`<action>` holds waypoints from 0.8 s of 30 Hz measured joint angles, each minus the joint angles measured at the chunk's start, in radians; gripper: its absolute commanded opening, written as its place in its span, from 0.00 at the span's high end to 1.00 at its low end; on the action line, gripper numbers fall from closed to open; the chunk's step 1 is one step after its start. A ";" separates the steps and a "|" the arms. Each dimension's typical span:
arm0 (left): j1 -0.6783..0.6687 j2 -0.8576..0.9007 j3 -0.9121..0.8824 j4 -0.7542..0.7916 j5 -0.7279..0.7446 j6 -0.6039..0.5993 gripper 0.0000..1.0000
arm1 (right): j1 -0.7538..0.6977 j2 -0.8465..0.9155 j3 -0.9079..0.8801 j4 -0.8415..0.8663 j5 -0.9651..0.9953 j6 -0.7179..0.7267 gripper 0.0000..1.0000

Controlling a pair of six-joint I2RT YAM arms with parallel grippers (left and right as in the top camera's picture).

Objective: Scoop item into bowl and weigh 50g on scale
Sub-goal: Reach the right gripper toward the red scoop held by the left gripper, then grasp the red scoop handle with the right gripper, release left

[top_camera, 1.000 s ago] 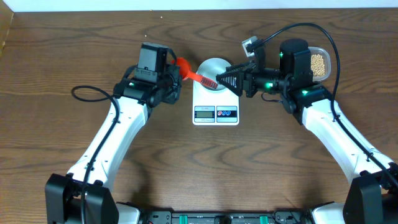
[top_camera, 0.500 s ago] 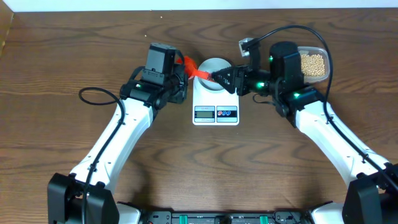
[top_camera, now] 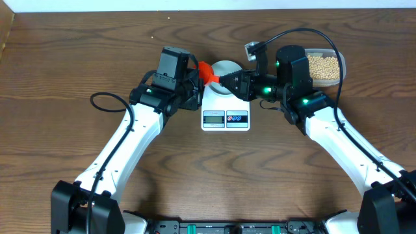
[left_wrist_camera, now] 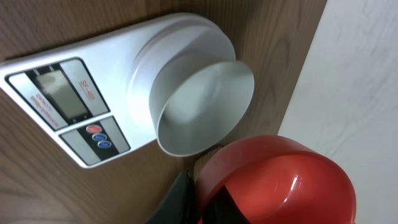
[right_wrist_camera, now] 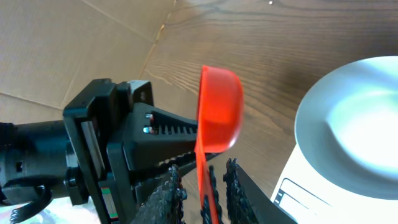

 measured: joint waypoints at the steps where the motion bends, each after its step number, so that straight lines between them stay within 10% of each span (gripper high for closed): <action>1: 0.000 0.000 0.000 0.000 0.007 0.000 0.93 | 0.000 0.000 0.000 0.003 -0.006 -0.002 0.76; 24: 0.000 0.000 0.000 -0.028 0.082 -0.003 0.93 | 0.036 0.000 0.000 0.004 -0.013 -0.021 0.86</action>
